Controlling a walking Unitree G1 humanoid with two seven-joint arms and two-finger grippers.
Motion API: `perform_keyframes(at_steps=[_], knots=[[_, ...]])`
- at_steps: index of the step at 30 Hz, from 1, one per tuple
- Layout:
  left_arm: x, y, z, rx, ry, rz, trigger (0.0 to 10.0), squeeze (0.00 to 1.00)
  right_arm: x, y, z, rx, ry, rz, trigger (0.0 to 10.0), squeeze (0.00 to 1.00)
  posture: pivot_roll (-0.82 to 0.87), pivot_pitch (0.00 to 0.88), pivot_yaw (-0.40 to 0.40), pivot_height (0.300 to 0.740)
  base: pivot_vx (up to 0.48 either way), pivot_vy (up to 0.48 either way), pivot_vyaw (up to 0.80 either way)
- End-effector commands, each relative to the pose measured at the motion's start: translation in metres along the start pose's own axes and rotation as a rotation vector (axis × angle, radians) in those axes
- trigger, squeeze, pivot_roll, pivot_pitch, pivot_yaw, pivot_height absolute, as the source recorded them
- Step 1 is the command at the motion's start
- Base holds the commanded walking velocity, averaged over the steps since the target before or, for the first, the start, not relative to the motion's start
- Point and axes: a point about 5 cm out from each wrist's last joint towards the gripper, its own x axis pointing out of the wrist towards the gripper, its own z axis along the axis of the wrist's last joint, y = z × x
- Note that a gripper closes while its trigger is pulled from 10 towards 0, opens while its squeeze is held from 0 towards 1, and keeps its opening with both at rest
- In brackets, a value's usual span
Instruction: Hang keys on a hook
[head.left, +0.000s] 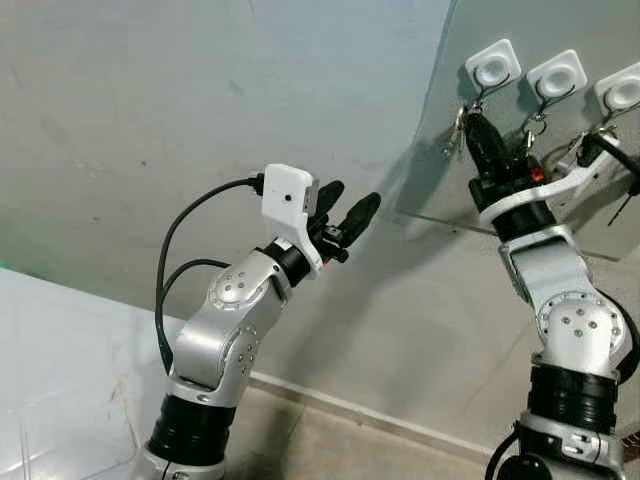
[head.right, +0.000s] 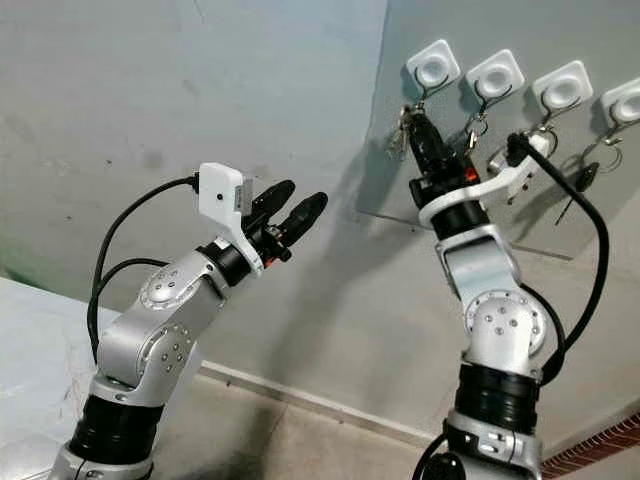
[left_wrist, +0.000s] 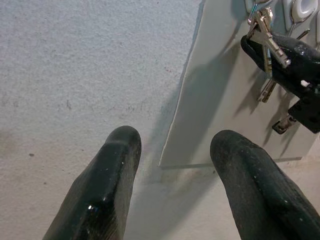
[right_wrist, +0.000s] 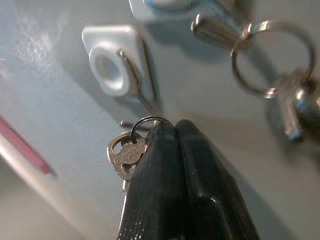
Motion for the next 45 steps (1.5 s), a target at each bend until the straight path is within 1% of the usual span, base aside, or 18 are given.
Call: perform_keyframes(at_steps=[1, 4, 7, 9, 10, 11, 12, 14, 15, 16, 18, 20, 21, 22, 29, 36, 41, 45], knots=[[0.000, -0.002, 0.006, 0.015, -0.017, -0.004, 10.0, 0.00, 0.005, 0.006, 0.004, -0.021, -0.016, 0.024, 10.0, 0.00, -0.02, 0.101, -0.011, 0.740, 0.000, 0.000, 0.00], [-0.001, -0.002, 0.006, 0.021, -0.017, -0.001, 10.0, 0.00, 0.001, 0.006, 0.002, -0.044, -0.012, 0.028, 10.0, 0.00, -0.01, 0.101, -0.009, 0.740, 0.000, 0.000, 0.00], [-0.001, -0.002, 0.004, 0.026, -0.013, -0.001, 10.0, 0.00, -0.004, 0.006, -0.002, -0.115, -0.005, 0.026, 10.0, 0.00, -0.02, 0.101, -0.008, 0.740, 0.000, 0.000, 0.00], [-0.002, -0.002, 0.004, 0.024, -0.012, -0.003, 10.0, 0.00, -0.014, 0.002, -0.008, -0.176, -0.004, -0.005, 10.0, 0.00, -0.02, 0.102, -0.002, 0.740, 0.000, 0.000, 0.00], [-0.002, -0.002, 0.004, 0.024, -0.012, -0.003, 10.0, 0.00, -0.014, 0.002, -0.008, -0.176, -0.004, -0.005, 10.0, 0.00, -0.02, 0.102, -0.002, 0.740, 0.000, 0.000, 0.00], [-0.002, -0.002, 0.003, 0.021, -0.009, -0.002, 10.0, 0.00, -0.019, 0.000, -0.010, -0.216, -0.012, -0.022, 10.0, 0.00, -0.02, 0.101, 0.001, 0.740, 0.000, 0.000, 0.00], [-0.002, -0.002, 0.003, 0.020, -0.009, -0.002, 10.0, 0.00, -0.020, 0.000, -0.010, -0.227, -0.015, -0.024, 10.0, 0.00, -0.02, 0.101, 0.001, 0.740, 0.000, 0.000, 0.00], [-0.002, 0.000, 0.002, 0.013, -0.007, 0.004, 10.0, 0.00, -0.029, -0.003, -0.013, -0.289, -0.006, -0.050, 10.0, 0.00, -0.03, 0.100, 0.005, 0.740, 0.000, 0.000, 0.00], [-0.002, 0.002, 0.000, -0.004, -0.002, 0.018, 10.0, 0.00, -0.040, -0.007, -0.018, -0.355, 0.019, -0.079, 10.0, 0.00, -0.03, 0.099, 0.007, 0.740, 0.000, 0.000, 0.00], [-0.002, 0.002, 0.000, -0.004, -0.002, 0.018, 10.0, 0.00, -0.040, -0.007, -0.018, -0.355, 0.019, -0.079, 10.0, 0.00, -0.03, 0.099, 0.007, 0.740, 0.000, 0.000, 0.00], [-0.003, 0.004, -0.003, -0.020, 0.004, 0.040, 10.0, 0.00, -0.053, -0.012, -0.024, -0.425, 0.048, -0.109, 10.0, 0.00, -0.03, 0.099, 0.009, 0.740, 0.000, 0.000, 0.00], [-0.003, 0.005, -0.005, -0.024, 0.006, 0.046, 10.0, 0.00, -0.057, -0.014, -0.025, -0.434, 0.056, -0.120, 10.0, 0.00, -0.04, 0.094, 0.010, 0.740, 0.000, 0.000, 0.00], [-0.004, 0.008, -0.007, -0.034, 0.010, 0.058, 10.0, 0.00, -0.062, -0.016, -0.027, -0.469, 0.065, -0.140, 10.0, 0.00, -0.04, 0.091, 0.012, 0.740, 0.000, 0.000, 0.00], [-0.005, 0.010, -0.009, -0.032, 0.016, 0.068, 10.0, 0.00, -0.064, -0.017, -0.028, -0.477, 0.065, -0.153, 10.0, 0.00, -0.04, 0.091, 0.012, 0.740, 0.000, 0.000, 0.00], [-0.007, 0.014, -0.011, -0.034, 0.023, 0.083, 10.0, 0.00, -0.069, -0.017, -0.035, -0.513, 0.074, -0.157, 10.0, 0.00, -0.04, 0.079, 0.030, 0.740, 0.000, 0.000, 0.00], [-0.004, 0.015, -0.012, -0.036, 0.029, 0.071, 10.0, 0.00, -0.063, -0.011, -0.048, -0.537, 0.099, -0.114, 10.0, 0.00, -0.06, 0.062, 0.058, 0.740, 0.000, 0.000, 0.00], [-0.001, 0.015, -0.014, -0.036, 0.035, 0.067, 10.0, 0.00, -0.060, -0.010, -0.054, -0.556, 0.117, -0.103, 10.0, 0.00, -0.06, 0.047, 0.074, 0.740, 0.000, 0.000, 0.00], [-0.002, 0.019, -0.019, -0.034, 0.047, 0.082, 10.0, 0.00, -0.062, -0.013, -0.062, -0.565, 0.135, -0.113, 10.0, 0.00, -0.06, 0.039, 0.086, 0.740, 0.000, 0.000, 0.00]])
